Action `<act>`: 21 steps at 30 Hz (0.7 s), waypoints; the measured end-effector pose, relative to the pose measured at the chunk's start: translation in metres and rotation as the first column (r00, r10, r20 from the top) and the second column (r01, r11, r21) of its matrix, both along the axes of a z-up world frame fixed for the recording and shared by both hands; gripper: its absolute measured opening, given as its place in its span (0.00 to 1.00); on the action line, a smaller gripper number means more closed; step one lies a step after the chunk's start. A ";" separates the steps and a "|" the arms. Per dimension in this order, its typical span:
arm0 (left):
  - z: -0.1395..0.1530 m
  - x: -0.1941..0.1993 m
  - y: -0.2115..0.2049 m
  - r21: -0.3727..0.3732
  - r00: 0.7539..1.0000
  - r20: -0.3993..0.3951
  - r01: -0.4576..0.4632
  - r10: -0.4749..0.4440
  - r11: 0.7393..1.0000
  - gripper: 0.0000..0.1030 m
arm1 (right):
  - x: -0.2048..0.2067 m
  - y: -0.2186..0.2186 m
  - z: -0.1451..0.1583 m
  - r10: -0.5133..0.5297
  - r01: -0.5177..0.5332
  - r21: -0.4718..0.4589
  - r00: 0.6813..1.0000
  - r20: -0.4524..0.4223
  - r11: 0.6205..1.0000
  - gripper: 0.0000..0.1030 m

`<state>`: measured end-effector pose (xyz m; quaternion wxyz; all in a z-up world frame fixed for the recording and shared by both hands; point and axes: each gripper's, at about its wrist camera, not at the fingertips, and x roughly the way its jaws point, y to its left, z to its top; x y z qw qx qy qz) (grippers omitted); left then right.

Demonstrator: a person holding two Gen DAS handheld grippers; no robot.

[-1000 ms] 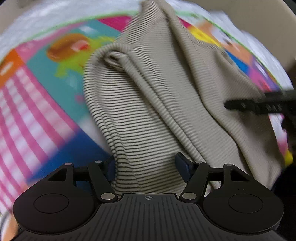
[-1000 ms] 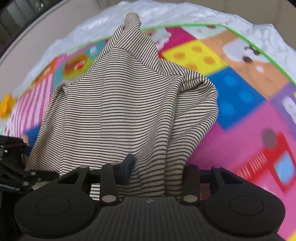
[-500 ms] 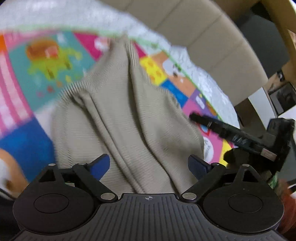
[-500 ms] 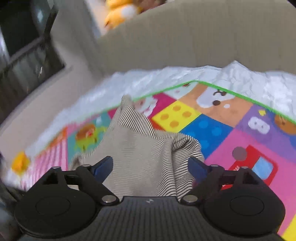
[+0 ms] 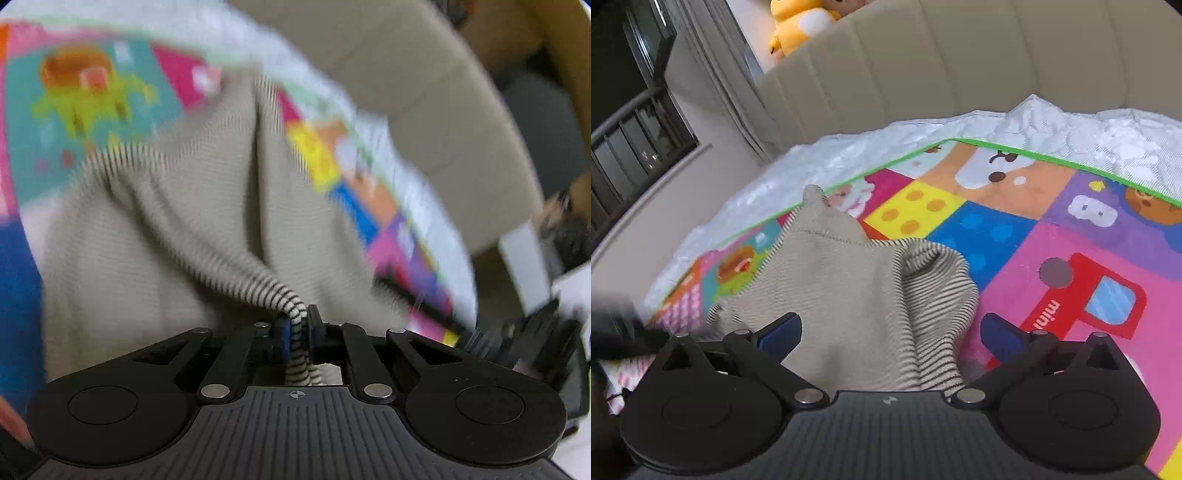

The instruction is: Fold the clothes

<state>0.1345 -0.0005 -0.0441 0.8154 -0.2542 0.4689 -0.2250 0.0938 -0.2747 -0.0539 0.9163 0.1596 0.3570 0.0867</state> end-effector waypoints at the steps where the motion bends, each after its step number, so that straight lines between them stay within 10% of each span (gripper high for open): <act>1: 0.016 0.006 0.014 -0.002 0.997 0.057 -0.046 0.046 0.999 0.09 | 0.001 0.001 -0.001 0.002 -0.002 -0.011 1.000 -0.002 1.000 1.00; 7: 0.073 0.042 0.133 0.003 0.893 0.265 -0.379 0.365 0.925 0.09 | 0.002 0.022 -0.006 0.070 -0.073 -0.118 0.997 -0.026 0.990 1.00; 14: 0.008 0.066 0.212 0.047 0.860 0.037 -0.509 0.508 0.859 0.14 | 0.014 0.042 -0.027 0.117 -0.151 -0.190 0.977 -0.181 0.970 1.00; 16: 0.003 0.058 0.220 0.059 0.856 0.032 -0.518 0.517 0.854 0.26 | 0.020 0.044 -0.033 0.118 -0.167 -0.199 0.964 -0.237 0.966 1.00; 18: 0.007 0.048 0.222 0.060 0.842 0.054 -0.540 0.538 0.839 0.63 | 0.024 0.047 -0.035 0.119 -0.179 -0.214 0.957 -0.266 0.960 1.00; 21: 0.024 0.036 0.222 0.055 0.844 0.116 -0.531 0.523 0.845 0.75 | 0.029 0.050 -0.031 0.127 -0.202 -0.229 0.944 -0.304 0.952 1.00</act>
